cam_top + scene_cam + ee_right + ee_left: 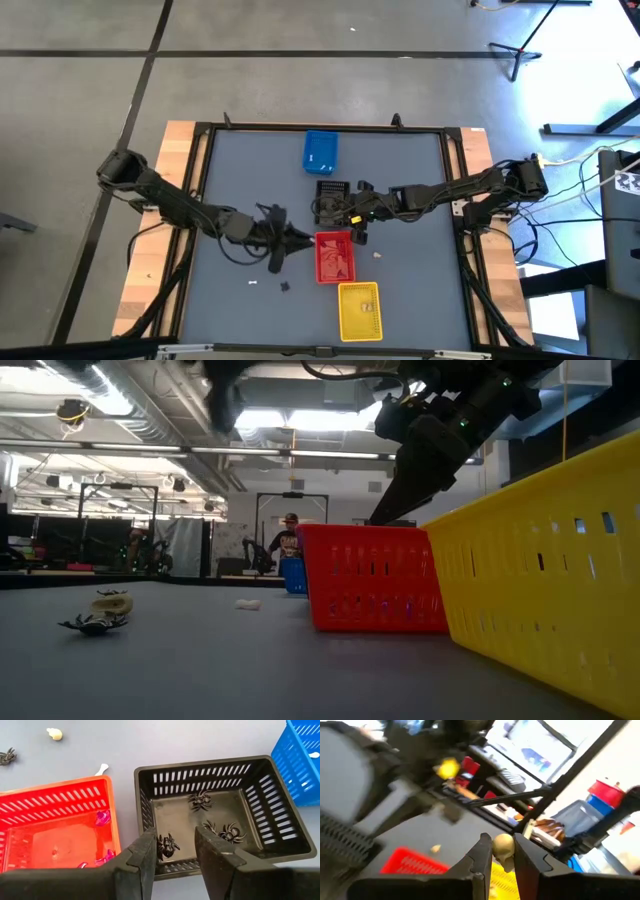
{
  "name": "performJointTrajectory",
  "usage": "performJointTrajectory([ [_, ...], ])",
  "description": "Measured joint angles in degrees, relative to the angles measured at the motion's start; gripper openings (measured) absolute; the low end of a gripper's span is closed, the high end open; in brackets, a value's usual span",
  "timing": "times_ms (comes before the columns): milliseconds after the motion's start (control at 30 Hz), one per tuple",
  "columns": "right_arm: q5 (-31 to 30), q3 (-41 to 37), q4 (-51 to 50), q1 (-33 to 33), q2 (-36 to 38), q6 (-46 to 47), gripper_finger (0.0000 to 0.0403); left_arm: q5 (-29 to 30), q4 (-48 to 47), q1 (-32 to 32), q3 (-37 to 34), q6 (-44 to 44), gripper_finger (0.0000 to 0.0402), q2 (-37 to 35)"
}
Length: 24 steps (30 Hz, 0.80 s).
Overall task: Sort Halloween decoration
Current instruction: Put the brown skull toy into the yellow bin
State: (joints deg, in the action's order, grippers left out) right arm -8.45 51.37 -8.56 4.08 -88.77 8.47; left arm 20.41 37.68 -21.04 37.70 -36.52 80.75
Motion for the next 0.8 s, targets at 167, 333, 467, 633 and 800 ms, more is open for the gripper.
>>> performJointTrajectory([
  [167,0.0,0.0,-0.1,0.0,0.0,0.0,0.0134,-1.0,0.0,-2.8,10.2,9.6,0.0047,8.1],
  [333,0.1,0.0,-0.2,0.0,0.0,0.0,0.0134,-2.4,-2.0,-4.7,19.5,15.9,0.0047,16.5],
  [467,0.5,0.0,-0.2,0.0,0.3,0.0,0.0134,-3.9,-2.4,-5.2,25.7,20.3,0.0047,22.8],
  [633,0.5,0.0,-0.7,0.0,1.9,0.0,0.0134,-4.9,-2.7,-5.1,30.3,20.7,0.0047,29.6],
  [800,0.5,0.0,-0.4,0.0,3.6,0.0,0.0134,-5.1,-2.5,-4.8,33.6,20.6,0.0052,34.9],
])
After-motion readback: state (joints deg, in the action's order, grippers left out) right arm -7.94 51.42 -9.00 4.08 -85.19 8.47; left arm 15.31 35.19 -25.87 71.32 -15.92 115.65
